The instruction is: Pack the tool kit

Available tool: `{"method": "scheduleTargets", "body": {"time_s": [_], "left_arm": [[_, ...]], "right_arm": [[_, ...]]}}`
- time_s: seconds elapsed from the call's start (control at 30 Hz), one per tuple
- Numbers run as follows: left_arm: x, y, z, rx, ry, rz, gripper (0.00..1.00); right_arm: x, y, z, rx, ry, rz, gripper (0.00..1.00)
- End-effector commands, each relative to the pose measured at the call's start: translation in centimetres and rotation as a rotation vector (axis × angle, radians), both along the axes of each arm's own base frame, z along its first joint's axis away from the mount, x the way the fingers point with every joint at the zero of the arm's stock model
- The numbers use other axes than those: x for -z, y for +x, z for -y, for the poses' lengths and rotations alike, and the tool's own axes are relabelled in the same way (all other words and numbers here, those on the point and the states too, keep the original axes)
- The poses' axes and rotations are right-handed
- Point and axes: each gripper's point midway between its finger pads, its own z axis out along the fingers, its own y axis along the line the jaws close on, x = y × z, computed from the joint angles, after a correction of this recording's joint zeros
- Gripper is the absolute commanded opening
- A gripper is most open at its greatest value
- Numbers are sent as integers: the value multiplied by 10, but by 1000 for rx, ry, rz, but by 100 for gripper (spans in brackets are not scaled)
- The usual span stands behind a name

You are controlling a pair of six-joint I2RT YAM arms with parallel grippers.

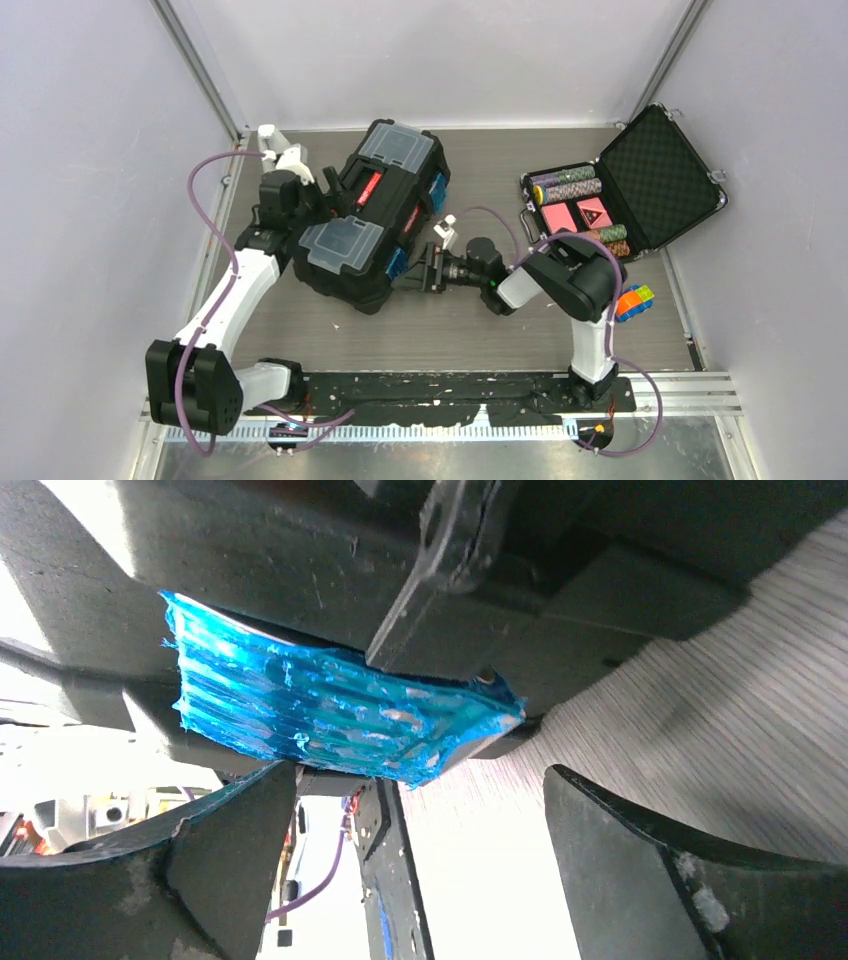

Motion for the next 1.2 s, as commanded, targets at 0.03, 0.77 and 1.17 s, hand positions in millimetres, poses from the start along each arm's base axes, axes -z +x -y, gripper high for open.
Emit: {"method": "scheduleTargets", "body": {"time_s": [0.03,0.77,1.17], "left_arm": [[74,-81,20,98,53,-453,96],[-139,-163,-95,-278,264,340,100],[-157,-240,-132,-444,163,714,100]], "right_arm": [[-8,49,56,282,-87,38,96],[-193,35,328,999,-781,601,95],[-238,-23,403,1377,-781,764,95]]}}
